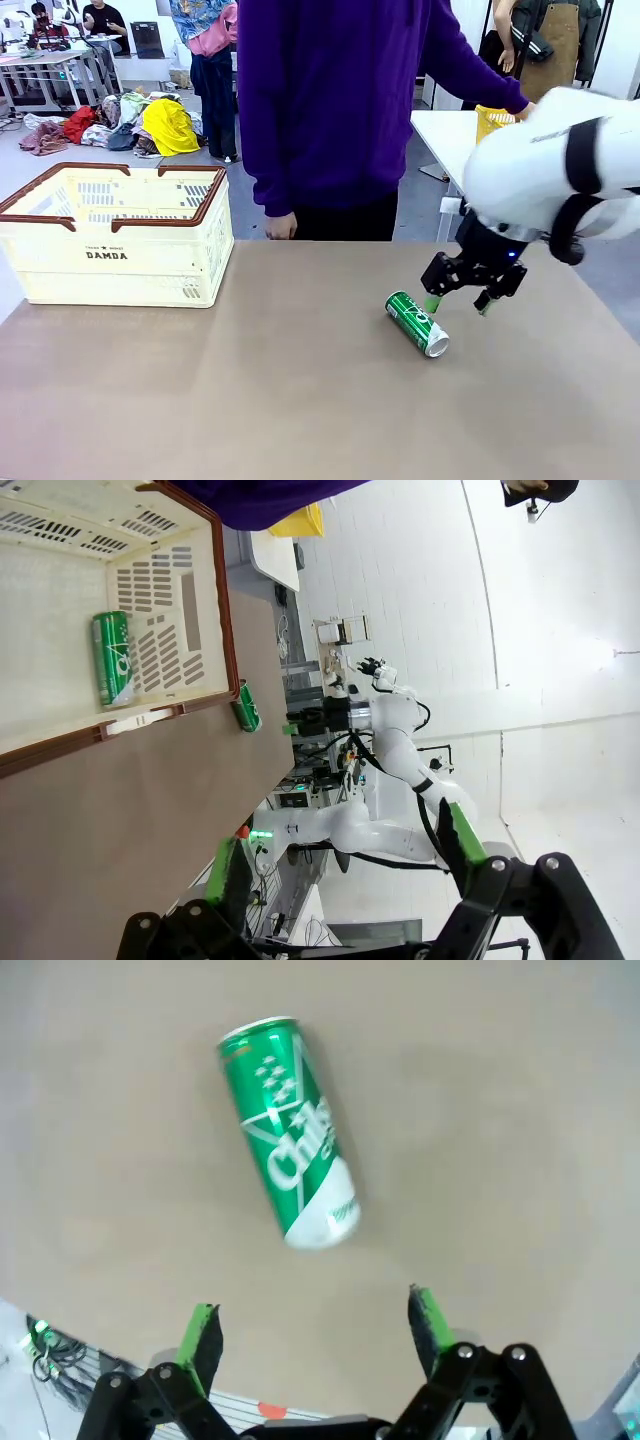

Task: Place the drinks into the Shopping basket.
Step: Pick up one drink and place it into the Shopping basket.

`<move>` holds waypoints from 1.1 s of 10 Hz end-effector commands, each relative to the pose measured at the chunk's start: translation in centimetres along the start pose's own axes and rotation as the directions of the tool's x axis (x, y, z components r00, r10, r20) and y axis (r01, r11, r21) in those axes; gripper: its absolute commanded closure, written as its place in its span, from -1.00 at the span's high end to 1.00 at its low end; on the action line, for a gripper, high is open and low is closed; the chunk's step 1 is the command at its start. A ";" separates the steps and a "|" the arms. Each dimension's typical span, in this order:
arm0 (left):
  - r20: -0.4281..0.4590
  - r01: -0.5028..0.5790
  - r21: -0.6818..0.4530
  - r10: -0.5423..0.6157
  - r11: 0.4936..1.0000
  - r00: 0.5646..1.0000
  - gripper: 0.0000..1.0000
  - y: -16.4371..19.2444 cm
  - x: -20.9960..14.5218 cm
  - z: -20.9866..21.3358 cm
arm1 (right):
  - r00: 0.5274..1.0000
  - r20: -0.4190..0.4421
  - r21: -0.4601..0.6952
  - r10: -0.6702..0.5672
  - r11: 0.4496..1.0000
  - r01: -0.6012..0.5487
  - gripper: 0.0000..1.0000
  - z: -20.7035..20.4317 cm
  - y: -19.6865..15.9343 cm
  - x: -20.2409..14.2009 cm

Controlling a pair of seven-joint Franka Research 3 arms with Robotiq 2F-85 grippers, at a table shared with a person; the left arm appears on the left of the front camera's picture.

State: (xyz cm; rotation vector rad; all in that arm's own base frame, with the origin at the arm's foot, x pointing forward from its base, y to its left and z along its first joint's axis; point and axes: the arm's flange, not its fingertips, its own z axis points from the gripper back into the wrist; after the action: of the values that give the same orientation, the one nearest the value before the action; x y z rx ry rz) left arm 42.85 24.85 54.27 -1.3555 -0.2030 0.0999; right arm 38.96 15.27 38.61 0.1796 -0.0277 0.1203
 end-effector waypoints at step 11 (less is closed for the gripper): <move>0.003 -0.008 0.006 0.008 1.000 1.000 1.00 -0.2 -0.4 -0.2 | 0.923 -0.101 0.095 0.370 0.928 -0.361 1.00 1.6 -0.8 1.4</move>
State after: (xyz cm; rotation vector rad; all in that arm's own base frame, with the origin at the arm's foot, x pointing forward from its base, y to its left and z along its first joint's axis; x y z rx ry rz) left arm 42.86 24.86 54.25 -1.3555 -0.2028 0.1001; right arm 44.19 16.53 36.84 0.2048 0.0843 0.5588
